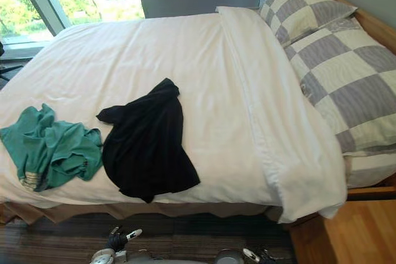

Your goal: Tidy the bed and pick cloth on bed and put in laundry

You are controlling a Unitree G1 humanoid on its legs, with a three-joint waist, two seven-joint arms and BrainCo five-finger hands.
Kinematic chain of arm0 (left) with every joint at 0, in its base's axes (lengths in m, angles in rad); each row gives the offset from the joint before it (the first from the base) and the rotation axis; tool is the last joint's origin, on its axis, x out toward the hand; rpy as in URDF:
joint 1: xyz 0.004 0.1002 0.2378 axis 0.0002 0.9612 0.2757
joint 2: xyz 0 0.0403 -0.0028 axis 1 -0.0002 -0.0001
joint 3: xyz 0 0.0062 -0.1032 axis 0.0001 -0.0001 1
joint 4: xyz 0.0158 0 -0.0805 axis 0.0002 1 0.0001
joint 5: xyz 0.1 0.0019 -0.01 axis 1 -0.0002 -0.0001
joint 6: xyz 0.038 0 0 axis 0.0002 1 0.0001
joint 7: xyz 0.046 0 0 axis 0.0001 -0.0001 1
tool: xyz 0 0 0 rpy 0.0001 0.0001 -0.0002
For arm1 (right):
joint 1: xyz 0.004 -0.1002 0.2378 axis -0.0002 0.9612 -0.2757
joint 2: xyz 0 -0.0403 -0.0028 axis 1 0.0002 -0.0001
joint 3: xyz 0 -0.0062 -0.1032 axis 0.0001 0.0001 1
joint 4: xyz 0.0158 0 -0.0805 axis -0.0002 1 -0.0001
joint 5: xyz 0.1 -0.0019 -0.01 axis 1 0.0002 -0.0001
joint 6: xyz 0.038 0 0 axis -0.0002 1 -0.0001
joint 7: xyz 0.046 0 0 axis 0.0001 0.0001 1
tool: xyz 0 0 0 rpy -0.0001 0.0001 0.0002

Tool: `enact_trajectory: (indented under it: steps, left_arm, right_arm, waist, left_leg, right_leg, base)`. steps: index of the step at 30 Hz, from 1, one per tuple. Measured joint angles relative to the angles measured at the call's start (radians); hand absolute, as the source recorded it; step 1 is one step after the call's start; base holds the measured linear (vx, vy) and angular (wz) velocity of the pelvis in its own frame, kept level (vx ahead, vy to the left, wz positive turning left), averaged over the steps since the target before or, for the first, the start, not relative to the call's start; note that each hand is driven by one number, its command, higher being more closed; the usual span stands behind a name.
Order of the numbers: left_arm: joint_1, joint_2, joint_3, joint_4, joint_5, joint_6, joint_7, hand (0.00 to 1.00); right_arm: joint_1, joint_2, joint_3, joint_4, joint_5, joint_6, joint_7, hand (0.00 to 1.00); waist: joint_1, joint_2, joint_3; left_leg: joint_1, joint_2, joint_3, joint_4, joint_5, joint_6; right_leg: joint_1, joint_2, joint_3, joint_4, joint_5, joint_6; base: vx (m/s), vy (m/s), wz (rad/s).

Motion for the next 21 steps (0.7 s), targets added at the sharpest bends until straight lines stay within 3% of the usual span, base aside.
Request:
enact_trajectory:
  steps: [1,2,4,5,6,7,8,9,10,11,13,14,18,21]
  left_arm:
    - [0.003,0.012,-0.011,0.001,0.008,-0.004,-0.006,0.00]
    - [0.001,0.044,-0.032,0.005,0.009,-0.010,-0.022,0.00]
    - [0.001,0.066,-0.045,0.012,0.009,-0.004,-0.032,0.00]
    - [-0.002,0.084,-0.062,0.019,0.008,0.010,-0.035,0.00]
    - [-0.002,0.093,-0.072,0.023,0.004,0.017,-0.035,0.00]
    - [0.002,0.090,-0.081,0.023,-0.005,0.030,-0.034,0.00]
    - [0.005,0.086,-0.081,0.022,-0.023,0.037,-0.034,0.00]
    - [0.007,0.086,-0.081,0.023,-0.033,0.054,-0.033,0.00]
    - [0.007,0.087,-0.083,0.028,-0.029,0.066,-0.029,0.00]
    - [0.002,0.089,-0.094,0.040,0.004,0.079,-0.025,0.00]
    - [-0.011,0.088,-0.120,0.041,0.073,0.082,-0.018,0.00]
    - [-0.022,0.085,-0.123,0.039,0.098,0.083,-0.012,0.00]
    - [-0.043,0.073,-0.156,0.038,0.097,0.102,0.004,0.00]
    - [-0.058,0.058,-0.158,0.029,0.095,0.118,0.020,0.00]
  right_arm:
    - [0.000,0.011,-0.013,0.016,-0.002,0.002,0.004,0.00]
    - [-0.001,0.035,-0.013,0.023,-0.003,0.000,0.005,0.00]
    - [-0.009,0.062,-0.013,0.026,-0.002,-0.008,0.005,0.00]
    - [-0.017,0.074,-0.019,0.028,-0.001,-0.015,-0.008,0.00]
    - [-0.016,0.070,-0.015,0.031,-0.002,-0.025,0.007,0.00]
    - [-0.019,0.064,-0.001,0.030,-0.017,-0.036,0.013,0.00]
    - [-0.019,0.059,0.012,0.030,-0.030,-0.049,0.013,0.00]
    - [-0.019,0.053,0.045,0.025,-0.042,-0.080,0.020,0.00]
    - [-0.021,0.052,0.082,0.019,-0.044,-0.098,0.026,0.00]
    - [-0.031,0.054,0.130,0.015,-0.055,-0.108,0.029,0.00]
    - [-0.037,0.054,0.174,0.015,-0.069,-0.108,0.030,0.00]
    - [-0.037,0.047,0.193,0.015,-0.077,-0.107,0.031,0.00]
    - [-0.042,0.031,0.243,0.014,-0.080,-0.099,0.033,0.00]
    - [-0.056,0.004,0.298,0.014,-0.060,-0.050,0.044,0.00]
  waist:
    - [-0.006,-0.017,-0.007]
    - [-0.005,-0.024,-0.016]
    - [-0.002,-0.013,-0.013]
    - [0.002,-0.022,-0.017]
    - [0.004,-0.012,-0.018]
    - [0.011,-0.004,-0.021]
    - [0.017,-0.001,-0.021]
    - [0.020,-0.001,-0.020]
    - [0.019,0.000,-0.019]
    - [0.019,0.002,-0.018]
    - [0.019,0.002,-0.018]
    - [0.021,0.000,-0.017]
    - [0.020,-0.003,-0.005]
    - [0.023,0.000,-0.002]
  left_leg:
    - [-0.009,-0.040,0.013,0.027,-0.022,0.002]
    - [-0.037,-0.050,0.013,0.088,-0.056,-0.004]
    - [-0.052,-0.050,0.014,0.112,-0.073,0.003]
    - [-0.051,-0.055,0.020,0.099,-0.077,0.010]
    - [-0.049,-0.055,0.035,0.077,-0.070,0.025]
    - [-0.031,-0.055,0.073,0.024,-0.047,0.055]
    - [-0.019,-0.057,0.089,-0.009,-0.033,0.066]
    - [0.006,-0.062,0.107,-0.058,-0.010,0.081]
    - [0.019,-0.064,0.110,-0.085,0.004,0.087]
    - [0.034,-0.069,0.111,-0.113,0.020,0.090]
    - [0.043,-0.092,0.106,-0.142,0.036,0.098]
    - [0.045,-0.116,0.099,-0.148,0.040,0.100]
    - [0.075,-0.149,0.070,-0.175,0.066,0.091]
    - [0.068,-0.137,0.044,-0.159,0.073,0.085]
  right_leg:
    - [0.013,-0.037,-0.003,-0.018,0.029,0.005]
    - [0.027,-0.045,-0.037,-0.058,0.113,-0.007]
    - [0.035,-0.045,-0.053,-0.103,0.196,-0.004]
    - [0.026,-0.044,-0.072,-0.127,0.295,-0.018]
    - [0.007,-0.042,-0.094,-0.124,0.351,-0.058]
    - [-0.032,-0.042,-0.165,-0.111,0.420,-0.156]
    - [-0.052,-0.043,-0.216,-0.090,0.437,-0.206]
    - [-0.087,-0.021,-0.276,-0.005,0.380,-0.208]
    - [-0.098,0.022,-0.281,0.050,0.298,-0.180]
    - [-0.097,0.090,-0.279,0.094,0.193,-0.173]
    - [-0.074,0.161,-0.278,0.100,0.077,-0.174]
    - [-0.050,0.172,-0.277,0.074,0.031,-0.172]
    - [0.021,0.171,-0.254,0.000,-0.006,-0.168]
    - [0.044,0.186,-0.269,-0.022,-0.007,-0.167]
  base:
    - [0.14,0.473,-0.06]
    - [0.14,0.435,-0.05]
    - [0.10,0.409,-0.11]
    - [0.08,0.383,-0.12]
    - [0.07,0.335,-0.23]
    - [0.05,0.241,-0.29]
    - [0.07,0.259,-0.42]
    - [0.10,0.183,-0.34]
    - [0.11,0.181,-0.25]
    - [0.11,0.125,-0.04]
    - [0.04,0.052,0.16]
    - [0.00,-0.008,0.21]
    - [-0.03,-0.054,0.21]
    - [-0.05,-0.105,0.16]
